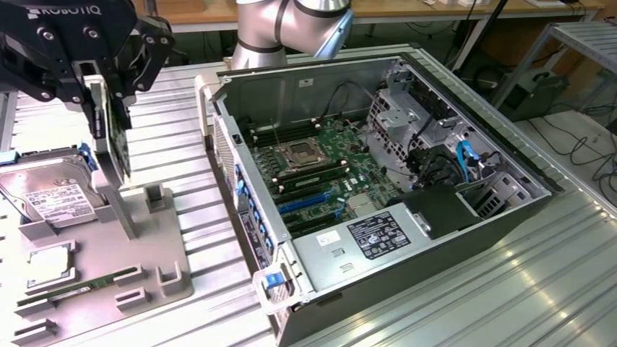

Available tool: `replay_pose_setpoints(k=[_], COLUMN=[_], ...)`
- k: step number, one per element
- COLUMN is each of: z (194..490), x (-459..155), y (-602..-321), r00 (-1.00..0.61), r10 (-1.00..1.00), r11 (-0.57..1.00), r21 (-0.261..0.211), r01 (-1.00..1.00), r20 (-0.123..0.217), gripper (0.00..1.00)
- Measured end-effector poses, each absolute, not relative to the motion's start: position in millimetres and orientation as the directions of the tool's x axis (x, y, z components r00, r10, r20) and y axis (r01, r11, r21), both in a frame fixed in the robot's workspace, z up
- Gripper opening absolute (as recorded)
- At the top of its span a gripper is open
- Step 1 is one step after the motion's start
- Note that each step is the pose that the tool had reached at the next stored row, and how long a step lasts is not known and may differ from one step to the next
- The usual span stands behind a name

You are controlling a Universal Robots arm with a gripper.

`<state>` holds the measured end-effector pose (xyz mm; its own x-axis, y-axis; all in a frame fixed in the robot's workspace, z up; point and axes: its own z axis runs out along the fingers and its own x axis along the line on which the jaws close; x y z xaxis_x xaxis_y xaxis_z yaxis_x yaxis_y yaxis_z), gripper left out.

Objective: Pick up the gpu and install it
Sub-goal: 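Pick up the gpu and move the gpu toward the slot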

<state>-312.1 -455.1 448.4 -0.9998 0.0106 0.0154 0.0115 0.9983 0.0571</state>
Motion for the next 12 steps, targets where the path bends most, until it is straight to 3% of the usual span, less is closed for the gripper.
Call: replay_pose_setpoints(k=[12], z=[450.8], x=[-309.2], y=[-455.1], r00=[-1.000], r10=[0.011], r11=[0.998], r21=[0.059], r01=[0.011], r20=[0.016], gripper=[0.27])
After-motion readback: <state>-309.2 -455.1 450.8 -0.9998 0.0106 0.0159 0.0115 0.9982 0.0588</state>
